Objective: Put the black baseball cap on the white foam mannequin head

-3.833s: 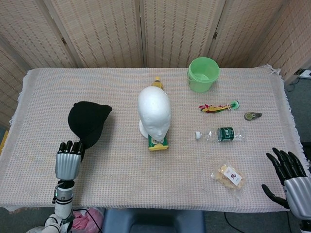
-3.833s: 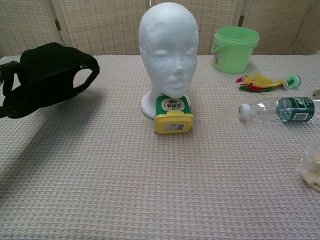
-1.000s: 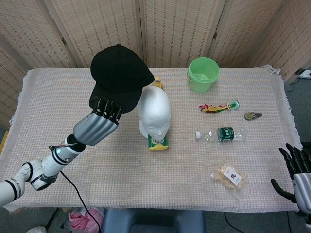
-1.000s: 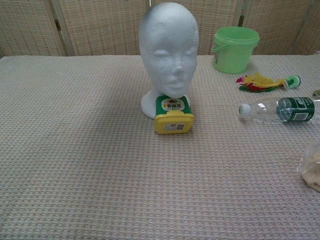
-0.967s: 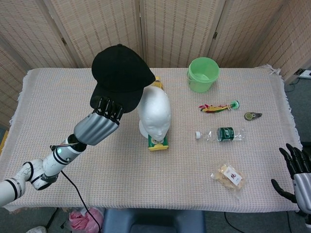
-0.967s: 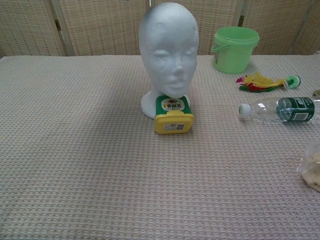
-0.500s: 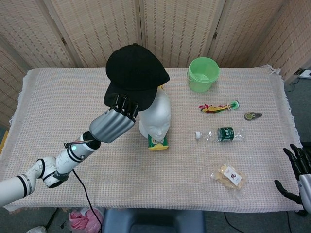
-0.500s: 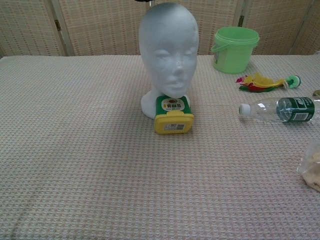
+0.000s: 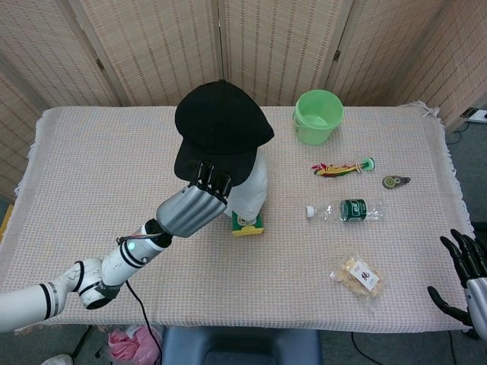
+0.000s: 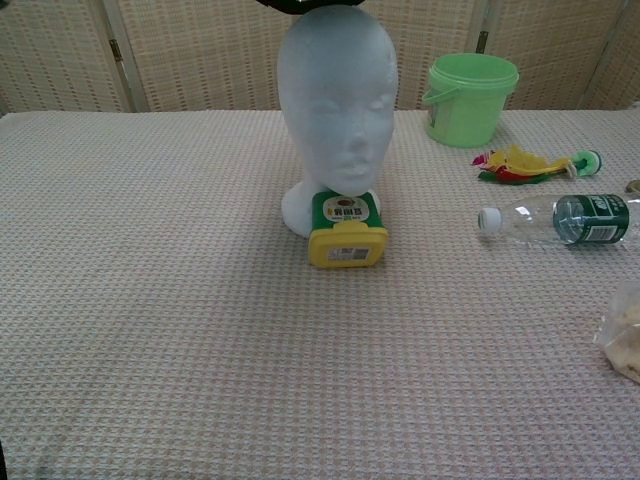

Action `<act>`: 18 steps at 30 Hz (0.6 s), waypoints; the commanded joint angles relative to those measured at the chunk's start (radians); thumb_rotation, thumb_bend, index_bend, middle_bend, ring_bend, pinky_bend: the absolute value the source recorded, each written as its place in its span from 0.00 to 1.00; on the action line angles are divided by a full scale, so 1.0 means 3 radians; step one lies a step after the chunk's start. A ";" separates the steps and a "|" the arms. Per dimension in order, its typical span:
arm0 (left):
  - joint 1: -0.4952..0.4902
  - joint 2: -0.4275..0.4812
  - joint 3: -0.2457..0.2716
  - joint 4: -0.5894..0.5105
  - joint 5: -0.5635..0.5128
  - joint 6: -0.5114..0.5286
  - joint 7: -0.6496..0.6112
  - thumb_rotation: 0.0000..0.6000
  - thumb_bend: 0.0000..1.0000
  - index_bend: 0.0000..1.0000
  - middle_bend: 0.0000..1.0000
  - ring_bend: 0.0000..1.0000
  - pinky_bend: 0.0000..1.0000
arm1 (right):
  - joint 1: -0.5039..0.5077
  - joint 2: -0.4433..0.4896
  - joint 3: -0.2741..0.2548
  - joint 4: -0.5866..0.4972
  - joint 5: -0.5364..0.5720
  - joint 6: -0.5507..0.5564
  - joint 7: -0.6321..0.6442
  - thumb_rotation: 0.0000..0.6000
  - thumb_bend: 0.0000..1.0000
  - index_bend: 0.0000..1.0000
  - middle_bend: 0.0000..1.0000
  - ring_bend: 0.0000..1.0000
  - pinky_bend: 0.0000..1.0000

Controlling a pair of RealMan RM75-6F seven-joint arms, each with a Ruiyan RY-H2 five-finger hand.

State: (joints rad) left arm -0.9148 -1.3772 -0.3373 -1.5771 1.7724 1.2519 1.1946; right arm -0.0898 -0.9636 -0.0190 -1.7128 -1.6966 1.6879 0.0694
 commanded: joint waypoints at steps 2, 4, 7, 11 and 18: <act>-0.0041 -0.0120 0.0038 -0.0074 -0.0036 -0.0093 0.0162 1.00 0.47 0.71 0.77 0.58 0.65 | -0.0008 0.0007 -0.0005 0.0022 -0.0029 0.0031 0.0039 1.00 0.20 0.00 0.00 0.00 0.00; -0.0070 -0.0171 0.0044 -0.0090 -0.0051 -0.0143 0.0224 1.00 0.47 0.71 0.77 0.58 0.65 | -0.0014 0.0013 -0.0004 0.0036 -0.0046 0.0057 0.0070 1.00 0.20 0.00 0.00 0.00 0.00; -0.0090 -0.0260 0.0069 -0.0081 -0.0074 -0.0178 0.0282 1.00 0.47 0.71 0.77 0.58 0.65 | -0.0024 0.0023 -0.0006 0.0056 -0.0066 0.0095 0.0123 1.00 0.20 0.00 0.00 0.00 0.00; -0.0093 -0.0382 0.0136 -0.0012 -0.0079 -0.0194 0.0304 1.00 0.47 0.71 0.77 0.58 0.65 | -0.0043 0.0033 -0.0011 0.0082 -0.0094 0.0148 0.0182 1.00 0.20 0.00 0.00 0.00 0.00; -0.0080 -0.0515 0.0215 0.0096 -0.0081 -0.0200 0.0302 1.00 0.47 0.71 0.77 0.58 0.65 | -0.0064 0.0037 -0.0011 0.0109 -0.0108 0.0199 0.0227 1.00 0.20 0.00 0.00 0.00 0.00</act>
State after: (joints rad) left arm -0.9395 -1.5301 -0.2740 -1.5496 1.7488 1.1915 1.2862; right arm -0.1090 -0.9526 -0.0224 -1.6801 -1.7290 1.7474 0.1373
